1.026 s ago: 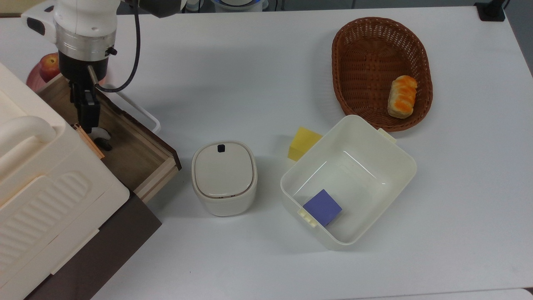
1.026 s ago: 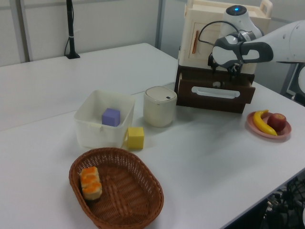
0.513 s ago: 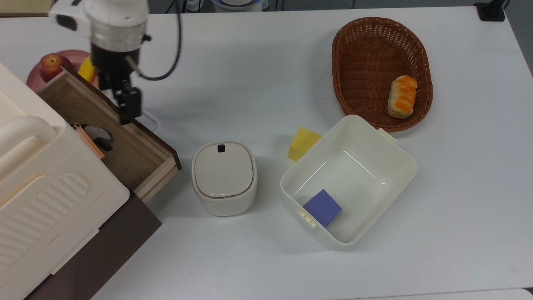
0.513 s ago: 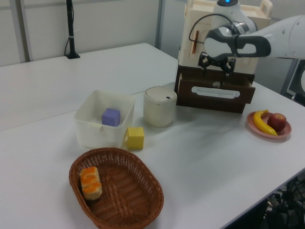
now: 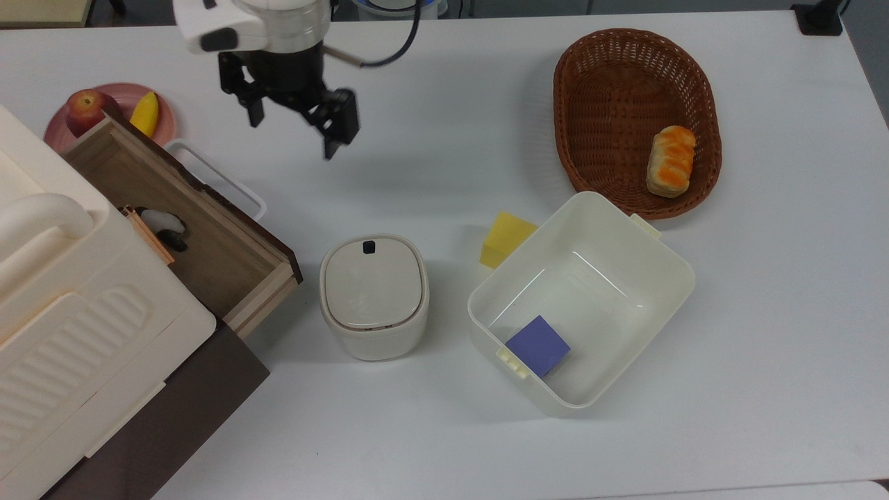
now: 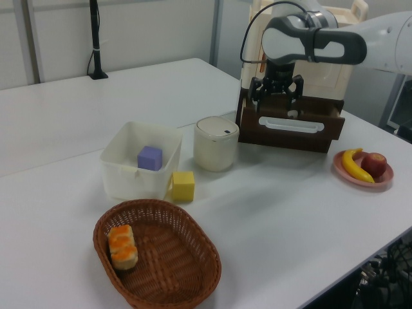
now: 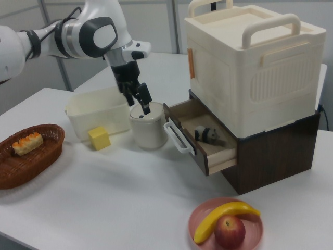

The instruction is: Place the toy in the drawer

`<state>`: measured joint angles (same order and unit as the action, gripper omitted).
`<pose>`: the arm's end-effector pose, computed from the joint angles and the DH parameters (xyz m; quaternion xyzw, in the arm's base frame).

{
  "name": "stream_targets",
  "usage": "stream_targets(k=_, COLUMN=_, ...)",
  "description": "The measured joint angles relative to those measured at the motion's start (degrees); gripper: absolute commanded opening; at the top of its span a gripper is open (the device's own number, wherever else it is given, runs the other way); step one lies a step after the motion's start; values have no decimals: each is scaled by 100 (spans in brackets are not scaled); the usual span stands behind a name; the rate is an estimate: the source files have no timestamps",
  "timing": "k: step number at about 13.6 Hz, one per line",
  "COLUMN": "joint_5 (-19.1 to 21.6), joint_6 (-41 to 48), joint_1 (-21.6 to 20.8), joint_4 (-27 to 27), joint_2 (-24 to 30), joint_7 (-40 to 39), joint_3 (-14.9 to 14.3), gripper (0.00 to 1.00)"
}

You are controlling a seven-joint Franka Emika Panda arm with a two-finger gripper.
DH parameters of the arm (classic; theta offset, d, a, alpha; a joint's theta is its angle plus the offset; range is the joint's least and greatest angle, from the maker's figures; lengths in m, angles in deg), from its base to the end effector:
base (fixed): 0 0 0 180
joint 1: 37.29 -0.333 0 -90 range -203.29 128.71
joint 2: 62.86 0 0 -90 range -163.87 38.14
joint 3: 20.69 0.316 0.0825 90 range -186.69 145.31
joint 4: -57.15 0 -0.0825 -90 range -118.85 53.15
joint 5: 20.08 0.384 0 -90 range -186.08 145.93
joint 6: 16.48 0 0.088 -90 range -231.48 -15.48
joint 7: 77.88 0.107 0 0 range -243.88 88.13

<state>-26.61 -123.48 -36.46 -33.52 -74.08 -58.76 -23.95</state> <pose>0.6304 -0.0509 0.5306 0.9797 -0.1859 0.0522 0.0543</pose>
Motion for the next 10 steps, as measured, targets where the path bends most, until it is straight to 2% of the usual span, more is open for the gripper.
stream_targets(k=1, joint_5=267, joint_6=202, joint_1=-12, joint_4=0, joint_2=34, joint_7=-708, joint_3=0, gripper=100)
stream_targets(k=3, joint_5=544, joint_6=370, joint_1=-29, joint_4=0, joint_2=72, joint_7=-1330, joint_3=-1, gripper=100)
stream_targets(k=10, joint_5=600, joint_6=581, joint_1=-98, joint_4=3, joint_2=318, joint_7=-1756, joint_3=-31, gripper=100)
